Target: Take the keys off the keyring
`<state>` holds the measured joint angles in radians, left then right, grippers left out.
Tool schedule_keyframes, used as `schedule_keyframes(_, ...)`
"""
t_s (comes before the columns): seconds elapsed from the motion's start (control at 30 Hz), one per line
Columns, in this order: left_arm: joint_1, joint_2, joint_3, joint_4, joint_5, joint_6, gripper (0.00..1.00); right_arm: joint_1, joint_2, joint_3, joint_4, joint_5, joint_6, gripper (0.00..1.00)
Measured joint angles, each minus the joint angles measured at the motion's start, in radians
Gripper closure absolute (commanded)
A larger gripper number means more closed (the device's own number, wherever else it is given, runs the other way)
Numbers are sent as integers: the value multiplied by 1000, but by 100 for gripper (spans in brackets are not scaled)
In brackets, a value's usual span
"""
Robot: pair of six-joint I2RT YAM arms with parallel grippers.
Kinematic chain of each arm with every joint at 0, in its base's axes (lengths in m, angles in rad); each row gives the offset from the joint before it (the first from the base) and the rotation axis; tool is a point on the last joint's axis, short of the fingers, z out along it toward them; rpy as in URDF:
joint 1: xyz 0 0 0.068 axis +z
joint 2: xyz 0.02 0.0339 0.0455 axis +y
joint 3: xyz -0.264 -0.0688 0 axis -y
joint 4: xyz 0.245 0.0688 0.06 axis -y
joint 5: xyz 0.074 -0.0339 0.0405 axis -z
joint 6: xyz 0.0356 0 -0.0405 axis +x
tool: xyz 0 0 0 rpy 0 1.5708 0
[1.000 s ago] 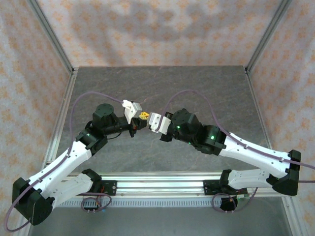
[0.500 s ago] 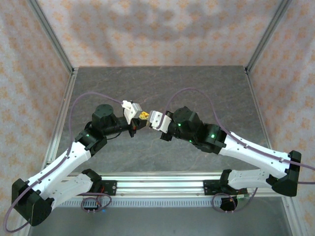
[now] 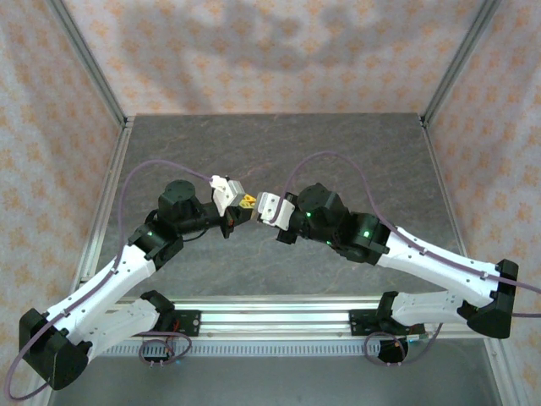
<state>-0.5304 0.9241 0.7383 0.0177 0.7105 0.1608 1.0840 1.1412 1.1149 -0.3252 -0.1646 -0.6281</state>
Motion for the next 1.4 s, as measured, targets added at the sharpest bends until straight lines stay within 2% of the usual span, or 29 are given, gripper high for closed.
schedule_keyframes(0.47, -13, -18, 1, 1, -10, 17, 100, -60, 1, 0, 42, -148, 123, 100)
schedule_keyframes(1.4, -26, -43, 0, 38, -94, 24, 100, -46, -25, -57, 166, -19, 146, 100)
